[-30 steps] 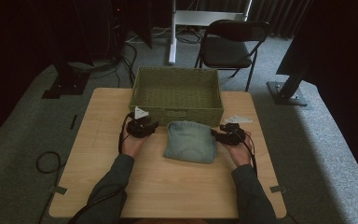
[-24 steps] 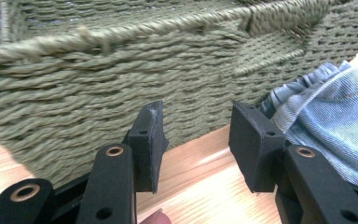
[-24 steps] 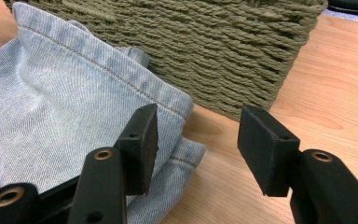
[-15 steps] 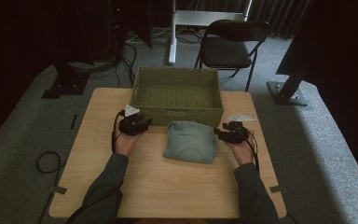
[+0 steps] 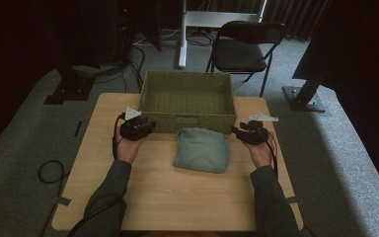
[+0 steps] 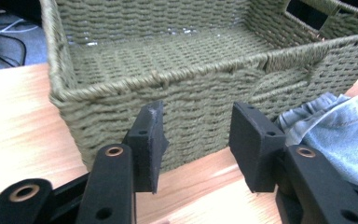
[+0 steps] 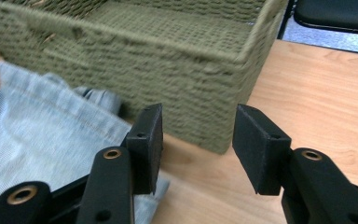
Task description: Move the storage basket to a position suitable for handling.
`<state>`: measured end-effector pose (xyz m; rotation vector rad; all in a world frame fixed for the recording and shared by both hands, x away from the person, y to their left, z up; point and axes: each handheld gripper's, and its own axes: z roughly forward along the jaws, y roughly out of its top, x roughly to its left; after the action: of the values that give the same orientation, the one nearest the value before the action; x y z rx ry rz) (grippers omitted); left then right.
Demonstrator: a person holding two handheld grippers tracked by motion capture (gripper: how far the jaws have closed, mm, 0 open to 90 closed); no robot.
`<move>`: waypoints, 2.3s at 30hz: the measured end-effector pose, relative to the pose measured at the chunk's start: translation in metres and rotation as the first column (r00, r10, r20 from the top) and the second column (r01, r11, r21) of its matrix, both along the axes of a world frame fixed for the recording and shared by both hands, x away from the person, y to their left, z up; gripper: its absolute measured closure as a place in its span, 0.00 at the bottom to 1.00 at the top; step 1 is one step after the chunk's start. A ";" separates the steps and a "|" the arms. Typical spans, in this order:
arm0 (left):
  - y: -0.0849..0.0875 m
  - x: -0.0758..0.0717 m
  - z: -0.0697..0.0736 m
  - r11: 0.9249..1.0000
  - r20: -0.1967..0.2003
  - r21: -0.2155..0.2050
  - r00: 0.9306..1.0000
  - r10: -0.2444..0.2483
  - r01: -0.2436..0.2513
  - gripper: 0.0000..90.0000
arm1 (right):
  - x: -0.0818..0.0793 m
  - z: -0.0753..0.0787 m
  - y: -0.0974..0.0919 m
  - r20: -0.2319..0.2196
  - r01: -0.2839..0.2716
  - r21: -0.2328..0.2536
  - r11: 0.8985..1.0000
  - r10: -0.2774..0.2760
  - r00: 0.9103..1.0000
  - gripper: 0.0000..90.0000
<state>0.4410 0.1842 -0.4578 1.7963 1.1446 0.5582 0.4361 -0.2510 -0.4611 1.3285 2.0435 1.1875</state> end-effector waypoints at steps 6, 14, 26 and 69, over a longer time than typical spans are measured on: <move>0.012 0.005 0.008 0.999 0.013 -0.006 0.999 0.042 -0.042 0.62 | 0.015 0.012 -0.004 0.021 0.028 0.031 0.999 -0.029 0.999 0.64; 0.023 0.016 0.018 0.995 0.026 -0.010 0.994 0.102 -0.102 0.61 | 0.038 0.020 -0.005 0.013 0.077 0.041 0.996 -0.078 0.997 0.70; 0.036 0.049 0.016 0.969 -0.028 -0.045 0.970 0.243 -0.244 0.63 | 0.068 0.015 0.007 -0.040 0.114 0.044 0.993 -0.112 0.993 0.82; 0.031 0.009 0.001 0.972 -0.134 -0.095 0.970 0.201 -0.215 0.79 | 0.022 0.009 0.000 -0.067 0.088 0.042 0.995 -0.085 0.994 0.85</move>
<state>0.4503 0.2154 -0.4567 1.6464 1.4334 0.5010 0.4579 -0.2507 -0.4518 1.4798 1.9921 1.1733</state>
